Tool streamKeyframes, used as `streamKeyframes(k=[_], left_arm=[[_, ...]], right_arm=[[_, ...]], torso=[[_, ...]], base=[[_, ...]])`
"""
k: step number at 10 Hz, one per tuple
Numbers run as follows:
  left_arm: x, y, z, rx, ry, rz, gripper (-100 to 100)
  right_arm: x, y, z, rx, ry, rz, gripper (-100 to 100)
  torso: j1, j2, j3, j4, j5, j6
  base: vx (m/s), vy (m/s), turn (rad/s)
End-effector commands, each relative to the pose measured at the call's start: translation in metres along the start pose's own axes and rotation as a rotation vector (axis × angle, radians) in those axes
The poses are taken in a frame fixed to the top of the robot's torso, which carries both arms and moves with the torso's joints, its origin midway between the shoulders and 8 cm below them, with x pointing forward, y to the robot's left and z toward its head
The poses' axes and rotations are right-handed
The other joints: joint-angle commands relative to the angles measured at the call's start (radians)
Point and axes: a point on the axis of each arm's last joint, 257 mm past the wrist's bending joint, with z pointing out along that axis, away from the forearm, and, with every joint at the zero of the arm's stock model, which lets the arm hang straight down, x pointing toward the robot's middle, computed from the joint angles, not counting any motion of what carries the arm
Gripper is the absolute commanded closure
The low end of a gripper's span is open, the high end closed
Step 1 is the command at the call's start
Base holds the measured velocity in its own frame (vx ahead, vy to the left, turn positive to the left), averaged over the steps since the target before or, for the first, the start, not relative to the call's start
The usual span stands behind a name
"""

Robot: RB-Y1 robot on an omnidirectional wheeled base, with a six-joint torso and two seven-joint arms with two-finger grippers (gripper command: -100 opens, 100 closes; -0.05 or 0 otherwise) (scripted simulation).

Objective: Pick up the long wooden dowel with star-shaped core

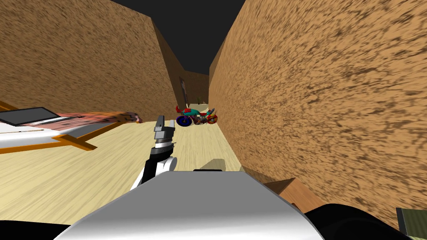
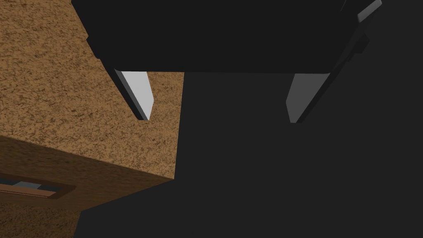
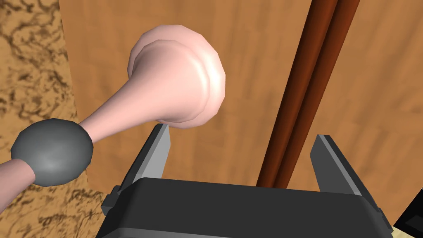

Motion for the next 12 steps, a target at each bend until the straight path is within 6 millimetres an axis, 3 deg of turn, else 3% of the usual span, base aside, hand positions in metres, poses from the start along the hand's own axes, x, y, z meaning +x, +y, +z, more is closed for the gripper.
streamKeyframes(k=[1, 3, 7, 8, 9, 11, 12], left_arm=[[0.000, 0.000, 0.000, 0.000, 0.000, 0.000, 0], [0.000, 0.000, 0.000, 0.000, 0.000, 0.000, 0], [0.000, 0.000, 0.000, 0.000, 0.000, 0.000, 0], [0.000, 0.000, 0.000, 0.000, 0.000, 0.000, 0], [0.000, 0.000, 0.000, 0.000, 0.000, 0.000, 0], [0.000, 0.000, 0.000, 0.000, 0.000, 0.000, 0], [0.000, 0.000, 0.000, 0.000, 0.000, 0.000, 0]], right_arm=[[0.009, -0.017, -0.013, 0.032, 0.033, -0.034, -100], [0.020, -0.037, -0.030, 0.061, 0.075, -0.089, -100], [0.016, -0.040, -0.030, 0.064, 0.075, -0.112, -100], [0.003, -0.021, -0.016, 0.028, 0.032, -0.075, -100], [0.003, -0.021, -0.016, 0.028, 0.032, -0.075, -100], [-0.016, 0.005, 0.000, -0.024, -0.024, -0.028, -100], [-0.016, 0.005, 0.000, -0.024, -0.024, -0.028, -100]], torso=[[0.000, 0.000, 0.000, 0.000, 0.000, 0.000], [0.007, -0.001, -0.001, -0.001, 0.007, 0.001], [0.015, -0.001, -0.002, -0.002, 0.014, 0.001], [0.011, -0.001, -0.001, -0.002, 0.013, 0.001], [0.009, 0.000, -0.001, -0.002, 0.012, 0.001], [0.011, 0.001, 0.000, -0.001, 0.012, 0.000], [0.013, 0.002, 0.000, -0.001, 0.013, 0.001]], base=[[0.017, 0.023, -0.044], [0.027, 0.030, -0.058], [0.009, -0.010, -0.037], [-0.019, -0.088, -0.032], [-0.027, -0.062, 0.028], [-0.043, -0.029, 0.054], [-0.032, -0.005, 0.011]])
